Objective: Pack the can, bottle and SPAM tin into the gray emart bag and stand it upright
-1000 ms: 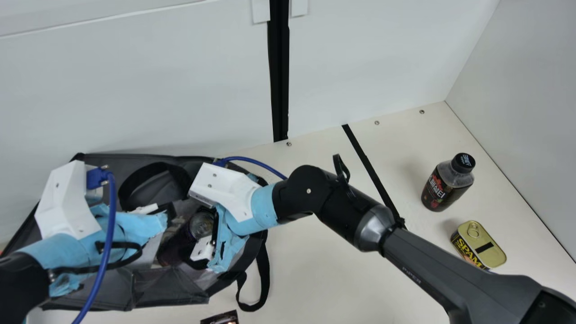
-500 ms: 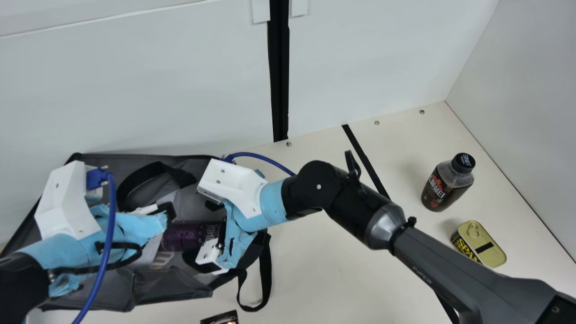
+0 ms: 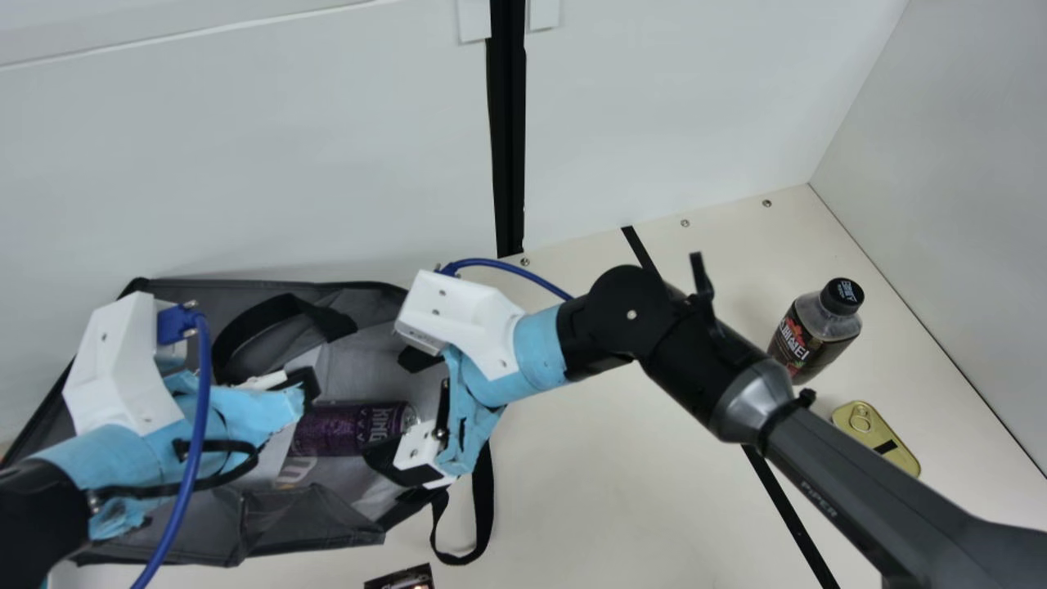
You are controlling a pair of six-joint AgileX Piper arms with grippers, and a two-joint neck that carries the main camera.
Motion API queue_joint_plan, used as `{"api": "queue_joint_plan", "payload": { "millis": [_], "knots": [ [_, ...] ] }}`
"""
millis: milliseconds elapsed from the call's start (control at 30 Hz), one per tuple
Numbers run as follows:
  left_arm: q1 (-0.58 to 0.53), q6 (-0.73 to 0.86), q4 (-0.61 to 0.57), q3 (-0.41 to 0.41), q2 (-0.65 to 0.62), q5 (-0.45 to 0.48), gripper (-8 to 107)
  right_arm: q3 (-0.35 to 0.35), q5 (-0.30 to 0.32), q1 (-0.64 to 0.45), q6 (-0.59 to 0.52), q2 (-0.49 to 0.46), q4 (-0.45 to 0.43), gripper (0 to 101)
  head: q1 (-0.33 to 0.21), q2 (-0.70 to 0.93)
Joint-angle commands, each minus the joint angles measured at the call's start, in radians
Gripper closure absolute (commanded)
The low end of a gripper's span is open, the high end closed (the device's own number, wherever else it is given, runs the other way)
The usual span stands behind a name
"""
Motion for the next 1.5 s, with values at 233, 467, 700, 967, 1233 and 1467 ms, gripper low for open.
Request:
{"api": "queue_joint_plan", "payload": {
  "millis": [233, 467, 700, 967, 1233, 1467],
  "knots": [
    [0.0, 0.0, 0.0, 0.0, 0.0, 0.0, 107, -0.027, 0.106, -0.095, -0.031, -0.027, 0.013, 6, -0.023, -0.001],
    [0.0, 0.0, 0.0, 0.0, 0.0, 0.0, 107, -0.052, 0.167, -0.164, -0.041, -0.053, 0.017, 6, -0.023, -0.001],
    [0.0, 0.0, 0.0, 0.0, 0.0, 0.0, 107, -0.062, 0.176, -0.213, -0.03, -0.088, -0.002, 6, -0.023, -0.001],
    [0.0, 0.0, 0.0, 0.0, 0.0, 0.0, 107, -0.054, 0.133, -0.235, 0.038, -0.148, -0.057, 6, -0.023, -0.001],
    [0.0, 0.0, 0.0, 0.0, 0.0, 0.0, 107, -0.032, 0.07, -0.246, 0.125, -0.21, -0.142, 6, -0.023, -0.001],
    [0.0, 0.0, 0.0, 0.0, 0.0, 0.0, 107, -0.019, 0.015, -0.264, 0.198, -0.247, -0.231, 6, -0.023, -0.001]
  ]
}}
